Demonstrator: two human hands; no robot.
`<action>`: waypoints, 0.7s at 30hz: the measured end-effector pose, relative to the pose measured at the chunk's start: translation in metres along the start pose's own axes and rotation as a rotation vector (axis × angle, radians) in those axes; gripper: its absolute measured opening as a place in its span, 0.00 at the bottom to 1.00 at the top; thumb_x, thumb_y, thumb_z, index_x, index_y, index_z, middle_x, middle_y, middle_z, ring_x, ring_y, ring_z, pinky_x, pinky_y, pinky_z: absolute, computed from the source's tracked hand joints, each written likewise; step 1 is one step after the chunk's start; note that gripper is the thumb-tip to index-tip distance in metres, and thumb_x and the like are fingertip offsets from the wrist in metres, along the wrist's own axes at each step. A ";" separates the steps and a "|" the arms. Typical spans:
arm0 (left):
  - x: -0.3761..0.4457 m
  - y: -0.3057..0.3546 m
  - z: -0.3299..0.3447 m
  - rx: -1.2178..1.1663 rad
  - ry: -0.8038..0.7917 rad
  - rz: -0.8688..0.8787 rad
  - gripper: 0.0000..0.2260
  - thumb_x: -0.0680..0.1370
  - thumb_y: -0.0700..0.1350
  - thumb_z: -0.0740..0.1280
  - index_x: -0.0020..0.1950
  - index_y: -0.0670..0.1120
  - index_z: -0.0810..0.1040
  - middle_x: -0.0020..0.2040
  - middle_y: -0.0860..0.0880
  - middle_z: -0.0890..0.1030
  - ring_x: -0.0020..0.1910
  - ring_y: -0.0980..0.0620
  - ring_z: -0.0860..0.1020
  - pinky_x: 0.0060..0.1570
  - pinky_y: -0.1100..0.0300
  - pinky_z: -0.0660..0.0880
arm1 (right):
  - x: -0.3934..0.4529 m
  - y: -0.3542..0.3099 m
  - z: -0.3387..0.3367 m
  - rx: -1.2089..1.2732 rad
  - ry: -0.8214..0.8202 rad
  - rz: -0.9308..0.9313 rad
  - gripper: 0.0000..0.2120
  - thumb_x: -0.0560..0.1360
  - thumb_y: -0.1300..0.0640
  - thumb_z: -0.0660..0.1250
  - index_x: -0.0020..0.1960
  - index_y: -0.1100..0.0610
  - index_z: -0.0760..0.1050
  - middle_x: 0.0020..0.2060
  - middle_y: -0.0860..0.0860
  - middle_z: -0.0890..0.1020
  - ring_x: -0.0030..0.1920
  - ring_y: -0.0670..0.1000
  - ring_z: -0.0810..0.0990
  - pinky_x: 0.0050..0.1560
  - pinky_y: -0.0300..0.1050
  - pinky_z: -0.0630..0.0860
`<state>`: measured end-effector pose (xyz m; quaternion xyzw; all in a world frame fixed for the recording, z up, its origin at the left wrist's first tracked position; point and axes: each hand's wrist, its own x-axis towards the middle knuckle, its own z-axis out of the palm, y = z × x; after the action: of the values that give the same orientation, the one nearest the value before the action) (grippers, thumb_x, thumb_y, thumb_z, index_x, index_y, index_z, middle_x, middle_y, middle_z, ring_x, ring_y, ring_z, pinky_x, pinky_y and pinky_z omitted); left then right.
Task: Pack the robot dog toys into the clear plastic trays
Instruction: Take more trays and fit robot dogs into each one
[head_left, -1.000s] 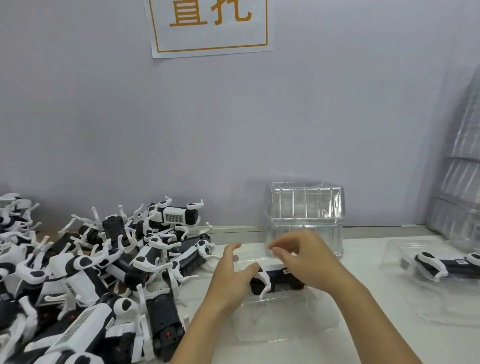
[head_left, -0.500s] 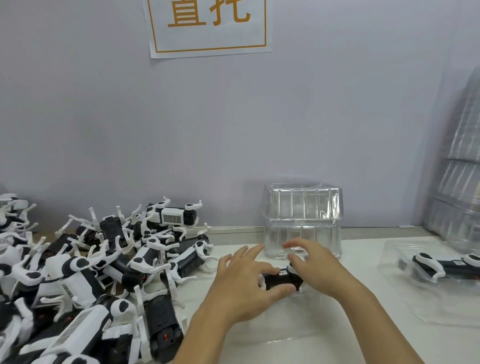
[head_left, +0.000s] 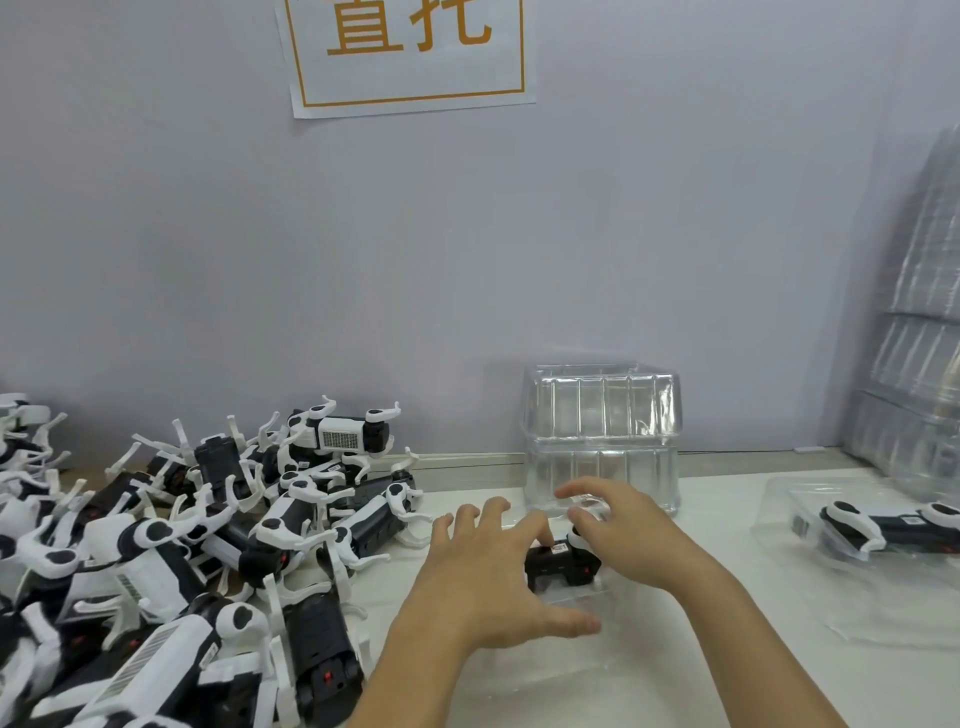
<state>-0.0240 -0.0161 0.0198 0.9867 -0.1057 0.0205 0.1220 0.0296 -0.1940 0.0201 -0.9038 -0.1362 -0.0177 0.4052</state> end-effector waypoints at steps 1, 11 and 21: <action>0.000 0.000 -0.001 -0.022 -0.033 -0.013 0.38 0.56 0.80 0.63 0.63 0.67 0.63 0.78 0.52 0.56 0.78 0.47 0.47 0.74 0.45 0.45 | 0.000 -0.001 0.000 -0.002 0.001 -0.004 0.12 0.82 0.54 0.61 0.63 0.43 0.75 0.59 0.41 0.73 0.59 0.40 0.69 0.57 0.38 0.65; -0.003 -0.002 -0.003 -0.021 0.050 0.037 0.33 0.59 0.78 0.62 0.60 0.65 0.66 0.65 0.55 0.66 0.68 0.50 0.60 0.68 0.52 0.51 | -0.002 -0.003 -0.008 0.145 0.098 0.001 0.10 0.80 0.53 0.65 0.60 0.44 0.78 0.58 0.43 0.78 0.59 0.44 0.77 0.56 0.40 0.71; -0.005 0.005 -0.015 0.103 0.451 0.222 0.35 0.63 0.76 0.62 0.66 0.65 0.65 0.75 0.50 0.60 0.75 0.44 0.55 0.74 0.50 0.43 | -0.005 -0.007 -0.031 0.579 0.372 -0.032 0.08 0.81 0.50 0.65 0.54 0.44 0.82 0.52 0.41 0.84 0.57 0.40 0.79 0.47 0.34 0.71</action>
<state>-0.0302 -0.0157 0.0349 0.9444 -0.1826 0.2586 0.0891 0.0259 -0.2138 0.0451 -0.7303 -0.0734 -0.1491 0.6626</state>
